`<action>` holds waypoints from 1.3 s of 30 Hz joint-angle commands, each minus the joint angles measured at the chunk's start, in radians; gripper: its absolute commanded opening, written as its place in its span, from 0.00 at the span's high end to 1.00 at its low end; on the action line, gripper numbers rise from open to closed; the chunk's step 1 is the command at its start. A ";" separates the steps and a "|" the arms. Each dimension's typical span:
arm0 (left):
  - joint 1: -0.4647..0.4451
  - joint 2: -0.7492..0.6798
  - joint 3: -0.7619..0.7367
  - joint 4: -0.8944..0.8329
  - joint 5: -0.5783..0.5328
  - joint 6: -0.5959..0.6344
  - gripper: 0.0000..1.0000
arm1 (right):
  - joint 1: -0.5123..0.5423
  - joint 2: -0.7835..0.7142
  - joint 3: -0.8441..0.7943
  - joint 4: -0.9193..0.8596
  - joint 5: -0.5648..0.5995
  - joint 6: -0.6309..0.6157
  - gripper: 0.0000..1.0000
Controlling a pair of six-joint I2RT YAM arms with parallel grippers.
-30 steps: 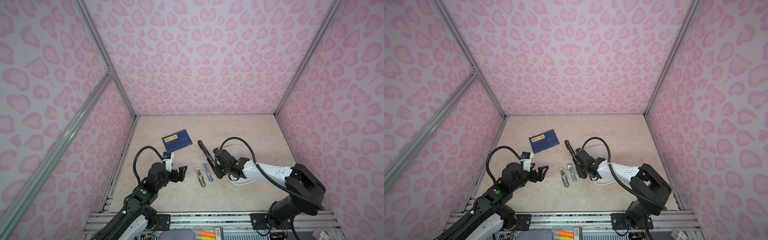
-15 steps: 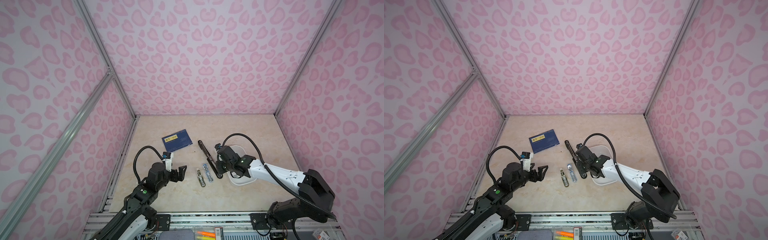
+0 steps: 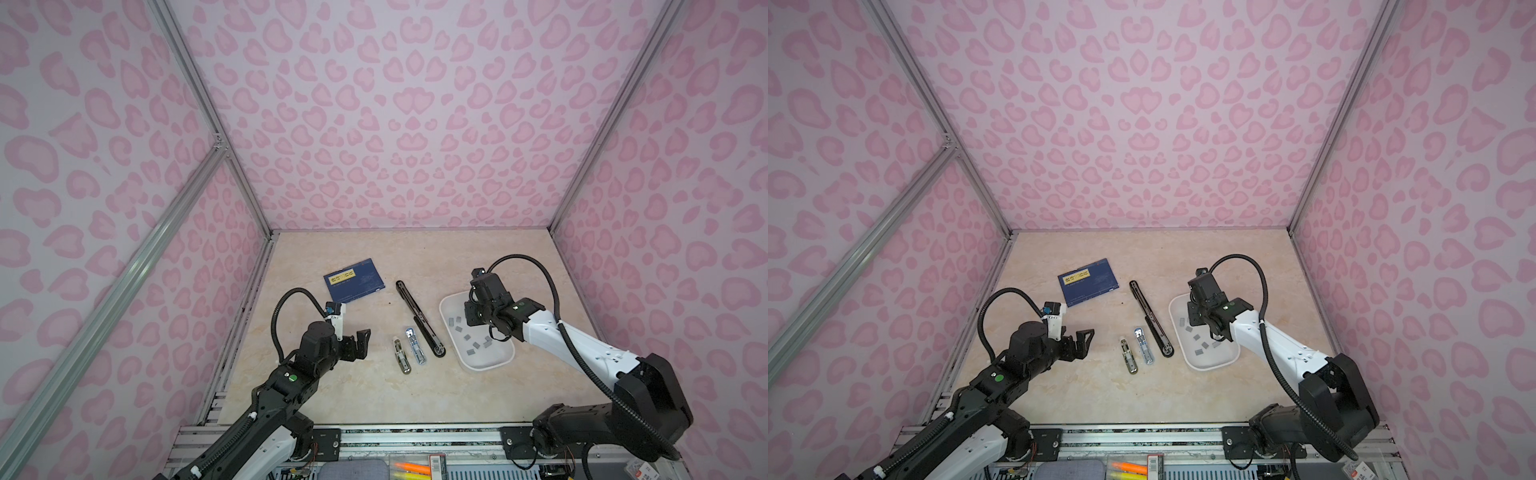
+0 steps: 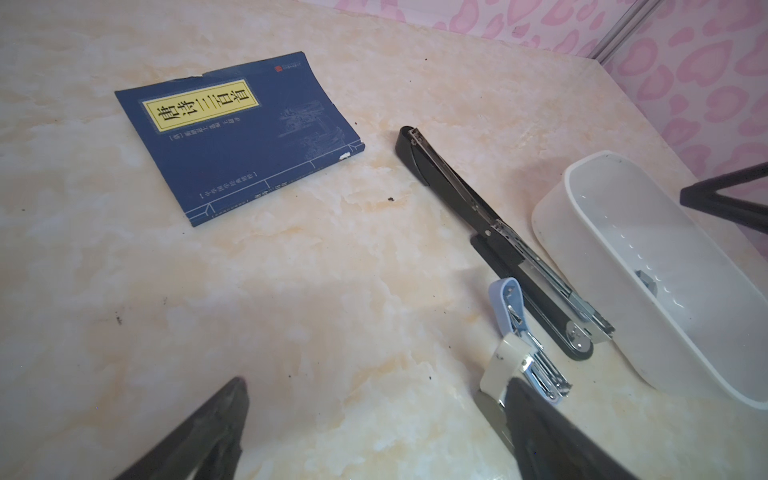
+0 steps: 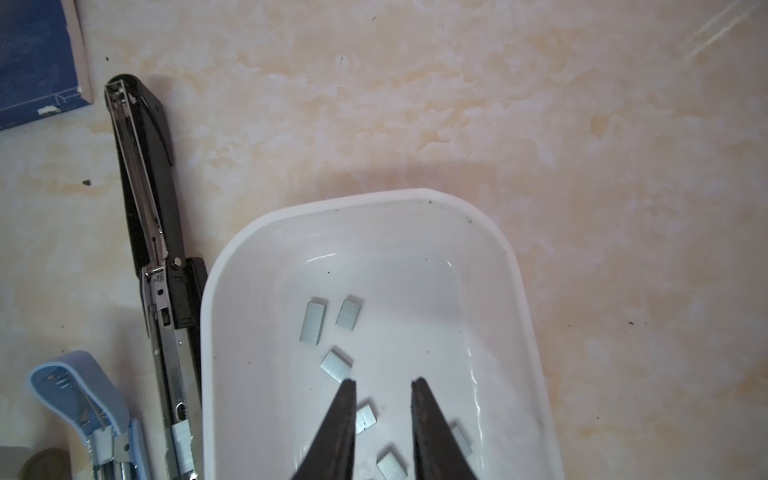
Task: Load the staples into the stapler
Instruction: 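Raise the right gripper and move it back over the staple tray, then lower the right gripper into the tray and grasp a grey staple block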
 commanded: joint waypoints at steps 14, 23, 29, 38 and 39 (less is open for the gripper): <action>0.000 -0.151 -0.036 0.003 -0.056 0.006 0.03 | -0.020 0.227 0.031 0.071 -0.078 -0.005 0.64; 0.001 -0.279 -0.074 -0.005 -0.053 0.007 0.03 | -0.025 0.307 0.069 0.077 -0.079 -0.007 0.61; 0.000 -0.292 -0.079 -0.006 -0.048 0.009 0.03 | -0.025 0.329 0.078 0.078 -0.085 -0.005 0.61; 0.000 -0.237 -0.064 0.003 -0.028 0.014 0.03 | -0.025 0.349 0.088 0.067 -0.076 0.004 0.66; 0.000 -0.236 -0.065 0.004 -0.026 0.014 0.03 | -0.026 0.346 0.083 0.068 -0.072 0.007 0.68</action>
